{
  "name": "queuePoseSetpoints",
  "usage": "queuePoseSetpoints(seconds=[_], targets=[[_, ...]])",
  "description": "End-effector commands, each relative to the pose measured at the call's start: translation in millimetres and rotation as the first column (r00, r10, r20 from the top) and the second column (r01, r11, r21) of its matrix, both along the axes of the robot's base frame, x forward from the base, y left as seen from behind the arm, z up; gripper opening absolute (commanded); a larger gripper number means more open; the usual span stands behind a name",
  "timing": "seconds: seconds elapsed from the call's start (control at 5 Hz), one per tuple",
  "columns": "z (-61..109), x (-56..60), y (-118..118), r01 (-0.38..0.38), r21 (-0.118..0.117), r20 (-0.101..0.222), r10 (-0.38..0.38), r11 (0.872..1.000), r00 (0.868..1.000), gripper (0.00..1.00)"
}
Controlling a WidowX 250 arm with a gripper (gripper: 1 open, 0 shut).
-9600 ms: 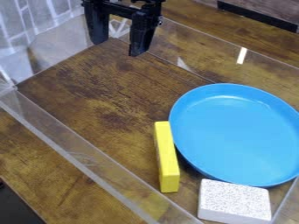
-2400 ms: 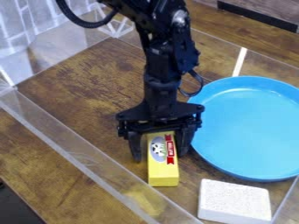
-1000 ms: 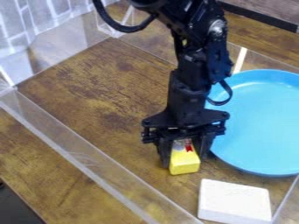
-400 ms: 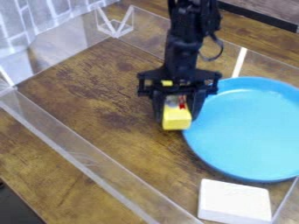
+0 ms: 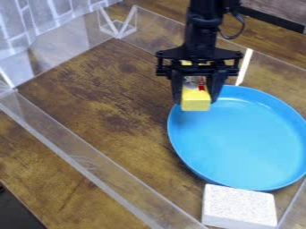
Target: Put the yellow block in the blue tray
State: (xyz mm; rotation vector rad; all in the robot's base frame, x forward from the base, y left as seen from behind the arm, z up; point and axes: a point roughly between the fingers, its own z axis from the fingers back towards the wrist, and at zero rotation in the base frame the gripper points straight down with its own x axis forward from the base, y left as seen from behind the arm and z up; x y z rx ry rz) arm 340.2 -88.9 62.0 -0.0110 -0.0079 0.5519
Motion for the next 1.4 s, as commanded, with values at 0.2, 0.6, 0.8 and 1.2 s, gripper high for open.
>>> queuePoseSetpoints(seconds=[0.2,0.6,0.8,1.2], targets=[[37.4,9.5,-23.3,0.076,-0.01,0.085,-0.075,0.997,0.994,0.0],[50.5,-4.6,-23.2,0.131,-0.029,0.102,-0.127,0.991,0.987,0.0],[55.3,-16.1,-16.1,0.163,-0.041,0.109,-0.157,0.986,0.981,0.0],[49.3,-25.3,-23.9,0.279,-0.053,0.113,-0.272,0.959,0.956,0.0]])
